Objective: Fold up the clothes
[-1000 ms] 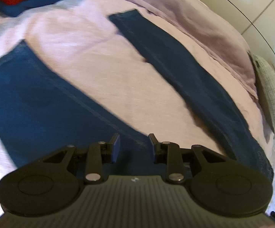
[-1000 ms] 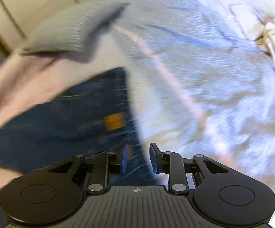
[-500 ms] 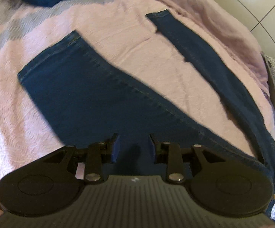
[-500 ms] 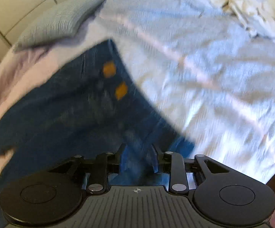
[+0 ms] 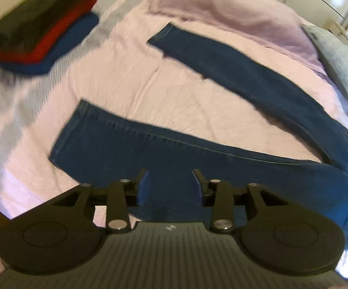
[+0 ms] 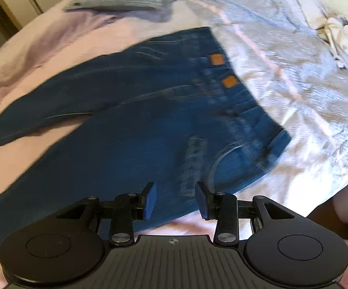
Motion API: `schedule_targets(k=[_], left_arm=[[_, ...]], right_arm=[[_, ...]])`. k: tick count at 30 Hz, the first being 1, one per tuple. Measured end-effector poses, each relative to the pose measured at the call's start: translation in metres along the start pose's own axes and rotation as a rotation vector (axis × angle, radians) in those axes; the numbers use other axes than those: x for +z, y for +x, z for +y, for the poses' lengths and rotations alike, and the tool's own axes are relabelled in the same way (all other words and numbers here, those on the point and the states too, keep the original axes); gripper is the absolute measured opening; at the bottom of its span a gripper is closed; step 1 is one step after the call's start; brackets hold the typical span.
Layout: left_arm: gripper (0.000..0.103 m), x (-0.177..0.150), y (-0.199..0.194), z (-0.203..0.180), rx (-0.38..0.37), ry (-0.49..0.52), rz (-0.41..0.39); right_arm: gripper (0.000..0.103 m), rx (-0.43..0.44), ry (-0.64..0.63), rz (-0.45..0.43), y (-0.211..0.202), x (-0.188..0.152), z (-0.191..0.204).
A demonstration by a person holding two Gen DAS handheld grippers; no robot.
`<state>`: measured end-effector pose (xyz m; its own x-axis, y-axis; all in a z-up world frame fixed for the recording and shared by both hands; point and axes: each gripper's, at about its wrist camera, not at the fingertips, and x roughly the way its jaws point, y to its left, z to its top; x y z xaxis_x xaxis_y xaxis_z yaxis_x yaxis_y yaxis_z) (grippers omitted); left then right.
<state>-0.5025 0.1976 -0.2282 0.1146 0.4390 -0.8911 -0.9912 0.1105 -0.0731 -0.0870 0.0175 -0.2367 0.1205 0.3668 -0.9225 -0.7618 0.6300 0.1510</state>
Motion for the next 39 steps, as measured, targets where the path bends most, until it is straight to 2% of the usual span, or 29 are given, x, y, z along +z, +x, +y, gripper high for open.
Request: schedule_targets(k=[5, 11, 19, 26, 31, 39], left_arm=[[0.041, -0.002, -0.049, -0.021, -0.010, 0.040, -0.031], [0.041, -0.028, -0.087, -0.050, -0.014, 0.059, -0.042], [0.043, -0.068, -0.136, -0.110, -0.013, 0.082, -0.094], [0.049, -0.112, -0.180, -0.159, -0.008, 0.086, -0.149], [0.051, -0.147, -0.203, -0.169, 0.020, 0.065, -0.155], [0.052, -0.190, -0.229, -0.166, 0.059, 0.037, -0.156]], right_arm=[[0.040, 0.021, -0.051, 0.011, -0.032, 0.003, 0.030], [0.043, 0.029, -0.161, -0.011, -0.056, -0.006, 0.041], [0.046, 0.064, -0.194, -0.032, -0.092, -0.019, -0.014], [0.049, 0.079, -0.257, -0.056, -0.122, -0.036, -0.063], [0.050, 0.110, -0.322, -0.047, -0.132, -0.054, -0.081], [0.051, 0.147, -0.428, -0.058, -0.147, -0.081, -0.083]])
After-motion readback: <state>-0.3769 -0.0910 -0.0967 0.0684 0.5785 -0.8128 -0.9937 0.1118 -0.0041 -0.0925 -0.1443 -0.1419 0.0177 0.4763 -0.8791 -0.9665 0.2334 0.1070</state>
